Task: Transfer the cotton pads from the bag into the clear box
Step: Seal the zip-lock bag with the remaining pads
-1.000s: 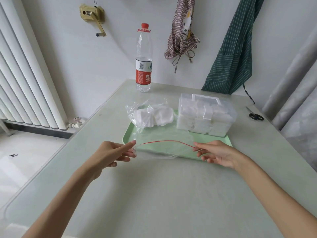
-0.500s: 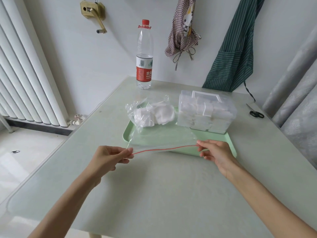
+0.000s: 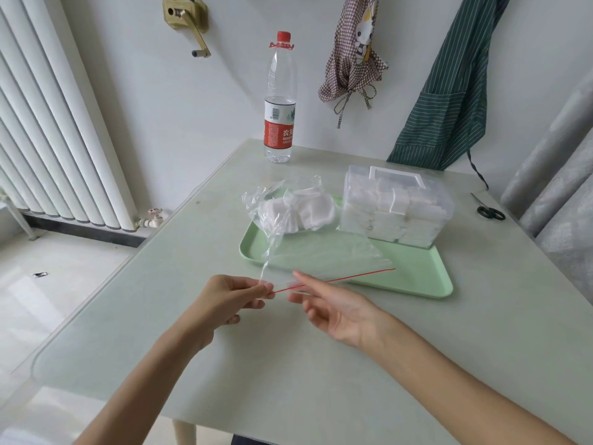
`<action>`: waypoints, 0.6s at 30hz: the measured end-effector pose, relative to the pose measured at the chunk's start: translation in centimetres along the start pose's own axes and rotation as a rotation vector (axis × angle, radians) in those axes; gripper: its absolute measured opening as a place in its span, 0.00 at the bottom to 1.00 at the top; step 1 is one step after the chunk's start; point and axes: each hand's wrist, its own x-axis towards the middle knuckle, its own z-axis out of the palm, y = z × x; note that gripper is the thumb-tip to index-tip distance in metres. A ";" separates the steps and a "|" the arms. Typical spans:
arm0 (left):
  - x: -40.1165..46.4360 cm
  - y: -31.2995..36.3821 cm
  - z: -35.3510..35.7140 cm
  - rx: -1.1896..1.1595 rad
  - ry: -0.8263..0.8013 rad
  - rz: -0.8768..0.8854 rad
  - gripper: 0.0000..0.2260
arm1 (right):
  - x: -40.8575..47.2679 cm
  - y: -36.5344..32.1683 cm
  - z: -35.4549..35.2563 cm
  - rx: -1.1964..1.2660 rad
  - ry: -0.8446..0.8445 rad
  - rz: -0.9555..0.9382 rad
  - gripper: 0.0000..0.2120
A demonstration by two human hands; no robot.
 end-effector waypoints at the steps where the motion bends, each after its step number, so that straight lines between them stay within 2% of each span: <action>1: 0.0 0.1 0.0 0.002 0.011 -0.006 0.07 | 0.4 0.0 0.4 0.007 0.011 -0.017 0.08; 3: 0.1 0.4 0.0 -0.016 0.040 -0.034 0.08 | 0.9 0.1 0.9 0.024 0.034 -0.046 0.05; 6: 0.1 0.5 0.3 -0.030 0.036 -0.066 0.09 | 1.1 0.3 1.0 0.030 0.040 -0.061 0.04; 14: 0.3 -0.1 1.0 -0.004 0.044 0.036 0.07 | 1.2 0.4 0.9 0.048 0.050 -0.066 0.04; 18: 0.5 -0.4 1.4 -0.025 0.066 0.066 0.07 | 1.8 0.4 1.2 0.017 0.107 -0.078 0.02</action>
